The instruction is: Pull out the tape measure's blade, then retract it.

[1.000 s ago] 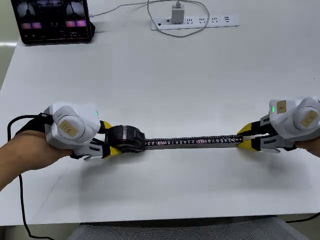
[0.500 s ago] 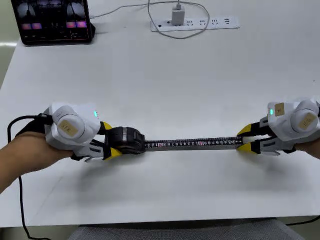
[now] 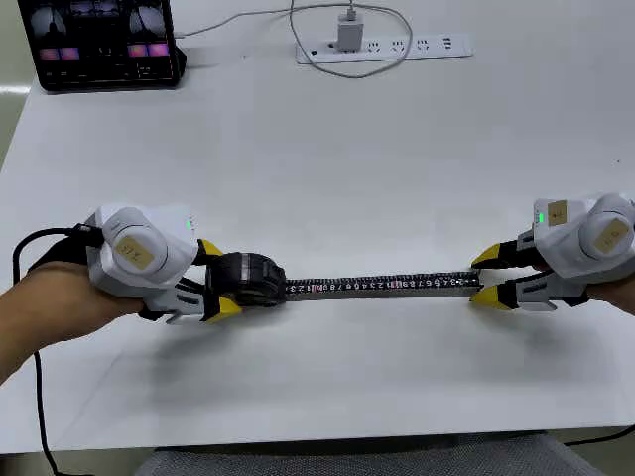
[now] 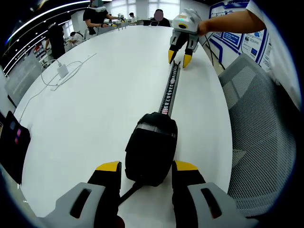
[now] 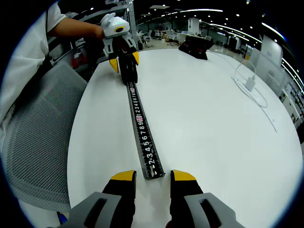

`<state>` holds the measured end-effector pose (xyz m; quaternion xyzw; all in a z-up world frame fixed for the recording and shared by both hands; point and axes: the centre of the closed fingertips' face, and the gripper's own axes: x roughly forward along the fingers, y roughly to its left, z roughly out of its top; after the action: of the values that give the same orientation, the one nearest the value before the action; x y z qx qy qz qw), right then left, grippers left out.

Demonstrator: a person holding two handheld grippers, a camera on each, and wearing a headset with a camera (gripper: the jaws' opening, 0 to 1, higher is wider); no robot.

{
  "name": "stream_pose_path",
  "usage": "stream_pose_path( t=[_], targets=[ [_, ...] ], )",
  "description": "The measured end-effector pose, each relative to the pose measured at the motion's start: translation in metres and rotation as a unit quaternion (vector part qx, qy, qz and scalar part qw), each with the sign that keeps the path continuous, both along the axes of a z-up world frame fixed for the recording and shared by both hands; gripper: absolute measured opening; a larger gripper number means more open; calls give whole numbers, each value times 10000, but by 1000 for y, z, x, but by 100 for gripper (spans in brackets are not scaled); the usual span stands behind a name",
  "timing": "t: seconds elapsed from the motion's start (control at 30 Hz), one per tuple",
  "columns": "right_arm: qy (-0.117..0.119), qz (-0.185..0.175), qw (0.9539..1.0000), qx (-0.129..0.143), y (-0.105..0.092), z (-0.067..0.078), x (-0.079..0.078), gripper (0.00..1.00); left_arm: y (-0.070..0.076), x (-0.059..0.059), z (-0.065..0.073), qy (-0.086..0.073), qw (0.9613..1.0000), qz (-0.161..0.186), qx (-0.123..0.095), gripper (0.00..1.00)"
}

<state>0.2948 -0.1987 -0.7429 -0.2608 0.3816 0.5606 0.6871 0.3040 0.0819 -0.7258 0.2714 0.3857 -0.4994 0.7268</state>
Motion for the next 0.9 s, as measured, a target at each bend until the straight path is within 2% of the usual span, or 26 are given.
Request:
stream_pose_path(
  t=[0.07, 0.4, 0.57, 0.6, 0.67, 0.83, 0.9],
  targets=[
    [30, -57, 10000, 18, 0, 1, -2, 29, 0, -1, 3, 35, 9999, 88, -75, 41],
    [60, -341, 9992, 221, 2, 11, -5, 45, 3, 1, 13, -10, 9988, 430, -214, 58],
    [-1, -470, 9985, 277, 3, 16, -7, 50, 2, 1, 18, -101, 9977, 593, -314, 67],
    [-3, -513, 9982, 303, 3, 17, -7, 51, 3, 3, 20, -184, 9971, 660, -322, 69],
    [-33, -581, 9978, 322, 3, 20, -8, 53, 4, 2, 22, -192, 9967, 701, -355, 72],
    [-126, -679, 9969, 372, 4, 24, -11, 58, 11, 0, 28, -223, 9945, 911, -469, 73],
    [-132, -769, 9960, 428, 4, 26, -12, 59, 14, 1, 31, -282, 9927, 1045, -538, 75]
  ],
)
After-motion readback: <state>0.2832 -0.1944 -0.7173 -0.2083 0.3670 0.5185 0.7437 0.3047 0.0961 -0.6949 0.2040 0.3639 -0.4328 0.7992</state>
